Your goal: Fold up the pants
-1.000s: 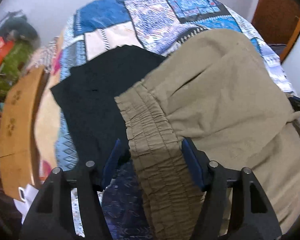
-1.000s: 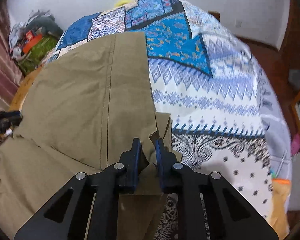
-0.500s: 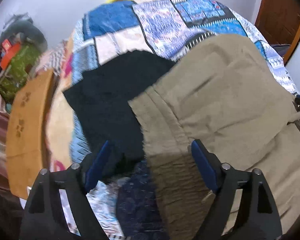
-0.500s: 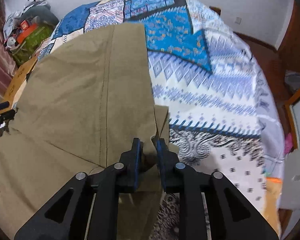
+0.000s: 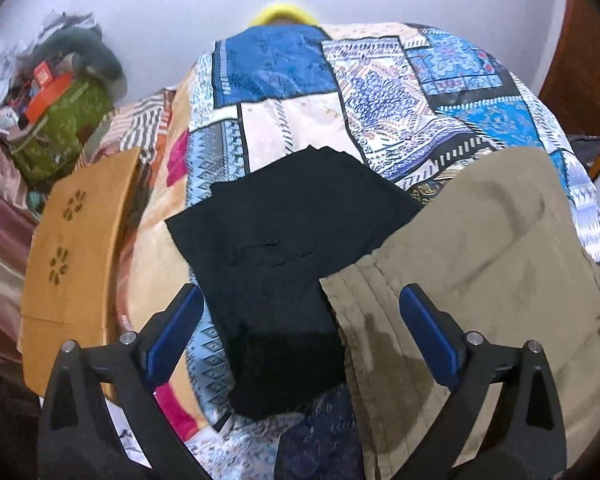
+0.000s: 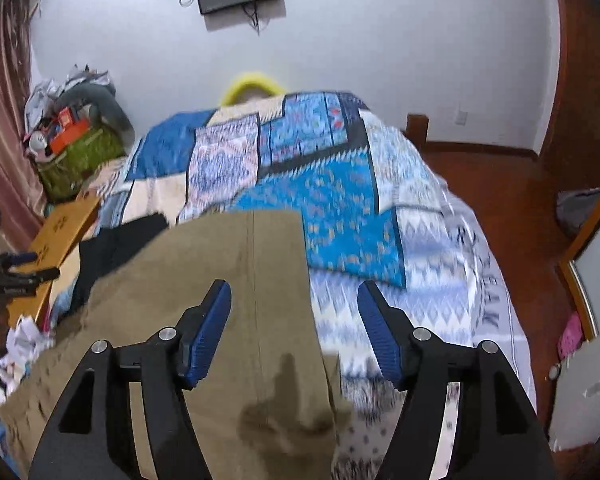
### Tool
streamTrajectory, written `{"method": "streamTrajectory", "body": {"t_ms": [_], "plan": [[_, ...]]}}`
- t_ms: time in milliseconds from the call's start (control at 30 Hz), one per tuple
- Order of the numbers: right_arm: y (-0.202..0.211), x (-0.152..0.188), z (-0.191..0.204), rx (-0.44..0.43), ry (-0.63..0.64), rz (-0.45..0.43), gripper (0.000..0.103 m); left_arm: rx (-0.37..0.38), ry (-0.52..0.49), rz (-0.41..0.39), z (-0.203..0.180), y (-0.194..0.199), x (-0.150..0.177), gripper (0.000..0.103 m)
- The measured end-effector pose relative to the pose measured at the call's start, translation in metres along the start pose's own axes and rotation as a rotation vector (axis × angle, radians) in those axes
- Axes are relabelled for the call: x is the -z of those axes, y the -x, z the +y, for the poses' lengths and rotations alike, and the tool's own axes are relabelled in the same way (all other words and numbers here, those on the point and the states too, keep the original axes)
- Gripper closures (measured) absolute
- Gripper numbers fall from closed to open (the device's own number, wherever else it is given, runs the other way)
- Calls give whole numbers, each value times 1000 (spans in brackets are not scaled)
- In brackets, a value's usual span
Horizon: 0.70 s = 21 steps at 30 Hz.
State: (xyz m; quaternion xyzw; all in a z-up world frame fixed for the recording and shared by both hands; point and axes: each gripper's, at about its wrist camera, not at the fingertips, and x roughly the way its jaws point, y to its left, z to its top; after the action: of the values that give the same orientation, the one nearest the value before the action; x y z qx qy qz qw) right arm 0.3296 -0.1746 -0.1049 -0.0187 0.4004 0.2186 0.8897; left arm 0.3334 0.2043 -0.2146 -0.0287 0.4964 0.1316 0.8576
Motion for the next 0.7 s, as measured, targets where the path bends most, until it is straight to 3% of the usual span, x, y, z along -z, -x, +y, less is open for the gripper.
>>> {"method": "streamTrajectory", "body": {"t_ms": [300,567,600,667,700], "plan": [[-86,-21,-4,-24,-42,101,41,63,46,126,-1,-64,-4,4],[-152,-30,-5,-47,-90,181,41,220,126,207,0,-103,1,4],[-157,-30,-3,-52,-90,190,41,235,132,217,-1,-107,1,5],[-160,-31,7,-27,-35,165,43,277,152,235,-2,-113,3,17],[-160,-32,11,-23,-16,157,51,305,165,238,-2,-114,3,21]]}}
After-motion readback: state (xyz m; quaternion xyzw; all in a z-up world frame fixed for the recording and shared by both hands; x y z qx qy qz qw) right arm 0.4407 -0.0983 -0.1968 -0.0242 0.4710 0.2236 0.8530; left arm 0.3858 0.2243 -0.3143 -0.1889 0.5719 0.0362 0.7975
